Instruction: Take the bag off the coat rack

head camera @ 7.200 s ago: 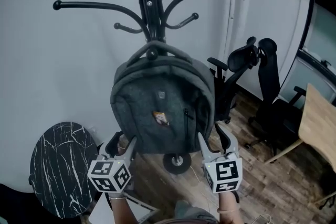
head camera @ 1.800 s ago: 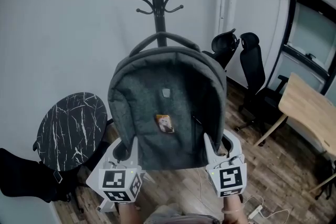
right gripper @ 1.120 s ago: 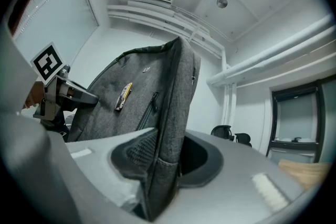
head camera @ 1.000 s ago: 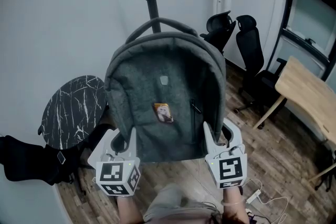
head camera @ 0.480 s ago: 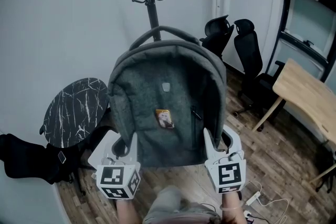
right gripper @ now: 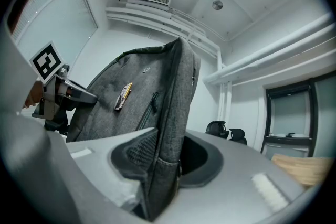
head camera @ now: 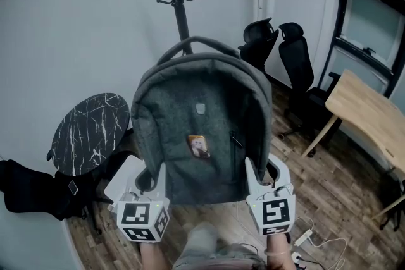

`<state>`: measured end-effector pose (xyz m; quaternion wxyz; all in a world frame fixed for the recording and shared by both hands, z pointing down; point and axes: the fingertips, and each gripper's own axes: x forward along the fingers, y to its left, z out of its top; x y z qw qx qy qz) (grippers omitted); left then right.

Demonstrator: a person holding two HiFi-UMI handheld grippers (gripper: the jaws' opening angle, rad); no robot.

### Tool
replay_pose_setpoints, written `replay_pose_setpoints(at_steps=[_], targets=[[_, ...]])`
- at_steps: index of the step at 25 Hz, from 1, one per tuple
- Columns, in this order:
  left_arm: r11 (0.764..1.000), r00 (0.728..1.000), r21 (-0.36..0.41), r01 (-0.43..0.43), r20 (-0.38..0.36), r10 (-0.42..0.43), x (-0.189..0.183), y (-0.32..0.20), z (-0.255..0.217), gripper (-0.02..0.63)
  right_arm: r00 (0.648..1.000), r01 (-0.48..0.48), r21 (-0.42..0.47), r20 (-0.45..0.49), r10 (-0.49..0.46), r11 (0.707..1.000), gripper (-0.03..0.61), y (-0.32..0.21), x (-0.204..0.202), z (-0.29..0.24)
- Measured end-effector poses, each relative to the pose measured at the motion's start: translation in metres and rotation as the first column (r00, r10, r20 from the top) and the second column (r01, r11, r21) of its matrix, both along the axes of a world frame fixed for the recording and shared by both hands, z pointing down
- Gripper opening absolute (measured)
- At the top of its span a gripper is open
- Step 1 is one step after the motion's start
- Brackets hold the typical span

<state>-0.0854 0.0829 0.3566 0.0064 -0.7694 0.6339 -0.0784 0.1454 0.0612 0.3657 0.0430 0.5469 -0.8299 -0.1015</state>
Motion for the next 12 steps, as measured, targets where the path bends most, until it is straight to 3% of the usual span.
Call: replay_pose_setpoints(at_steps=[12], targets=[[1.000, 1.000, -0.019, -0.016, 0.014, 0.016, 0.0003, 0.0000, -0.0002, 0.071, 1.000, -0.019, -0.021, 0.009, 0.019, 1.000, 0.112, 0.0004, 0.0002, 0.0035]])
